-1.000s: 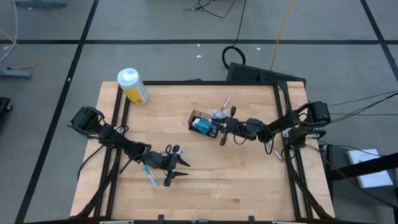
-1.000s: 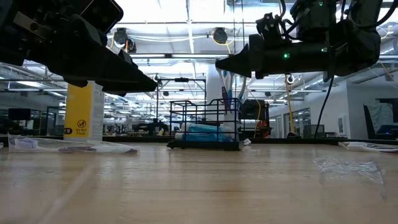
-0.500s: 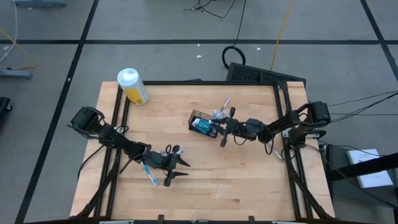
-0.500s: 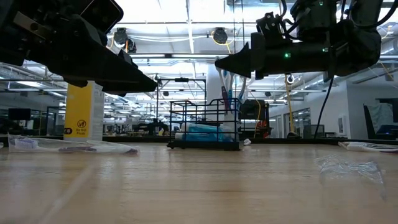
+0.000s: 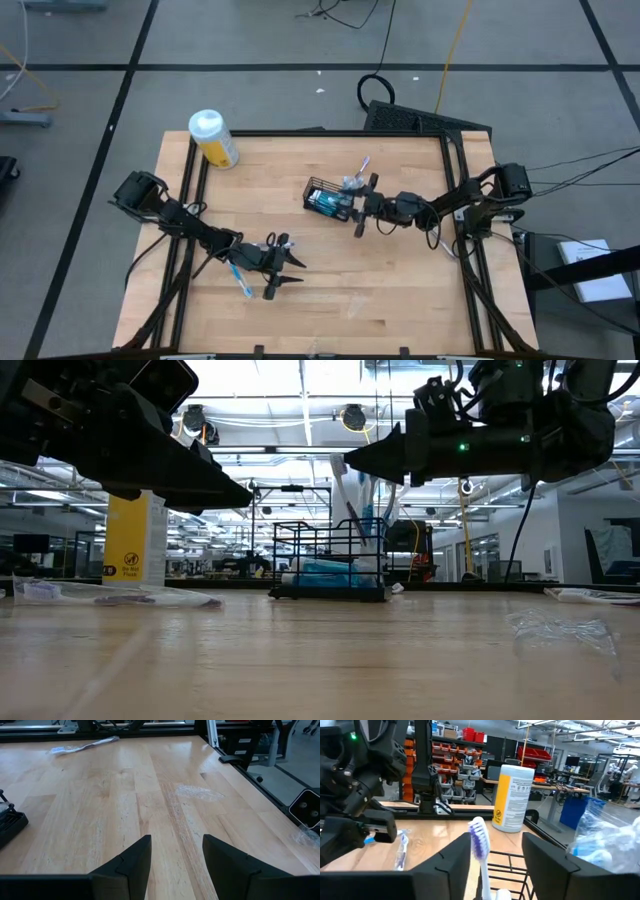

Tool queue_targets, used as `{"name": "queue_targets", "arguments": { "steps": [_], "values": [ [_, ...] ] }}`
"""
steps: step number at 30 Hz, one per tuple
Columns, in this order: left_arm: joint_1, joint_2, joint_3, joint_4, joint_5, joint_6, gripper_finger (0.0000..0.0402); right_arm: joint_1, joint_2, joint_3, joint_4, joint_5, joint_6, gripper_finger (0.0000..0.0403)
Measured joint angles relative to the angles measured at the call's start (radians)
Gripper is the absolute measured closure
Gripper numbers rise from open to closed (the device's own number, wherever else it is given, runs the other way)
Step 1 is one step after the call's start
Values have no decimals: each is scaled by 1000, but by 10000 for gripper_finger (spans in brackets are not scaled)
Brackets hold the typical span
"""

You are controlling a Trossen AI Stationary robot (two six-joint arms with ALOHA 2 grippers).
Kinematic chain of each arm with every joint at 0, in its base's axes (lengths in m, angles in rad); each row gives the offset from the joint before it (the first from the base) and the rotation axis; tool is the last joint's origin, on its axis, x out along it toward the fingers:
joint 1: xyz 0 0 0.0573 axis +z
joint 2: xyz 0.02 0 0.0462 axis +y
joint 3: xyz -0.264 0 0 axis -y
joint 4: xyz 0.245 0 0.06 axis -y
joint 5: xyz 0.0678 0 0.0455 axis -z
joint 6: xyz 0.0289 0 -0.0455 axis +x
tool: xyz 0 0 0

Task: Pick & Place toothbrushing station
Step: Put the purple toothbrush into the wire organizer

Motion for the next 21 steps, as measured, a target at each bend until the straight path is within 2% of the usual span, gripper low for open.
{"name": "queue_targets", "arguments": {
  "steps": [7,11,16,21],
  "values": [
    [0,0,0,-6,0,0,220,32,0,0,69,3,-38,209],
    [0,0,0,-6,0,0,220,90,-36,0,77,78,-117,214],
    [0,0,0,-18,0,-3,220,214,-143,0,-57,266,-199,213],
    [0,0,0,-21,0,-2,220,367,-304,0,-389,550,-163,216]
  ]
}}
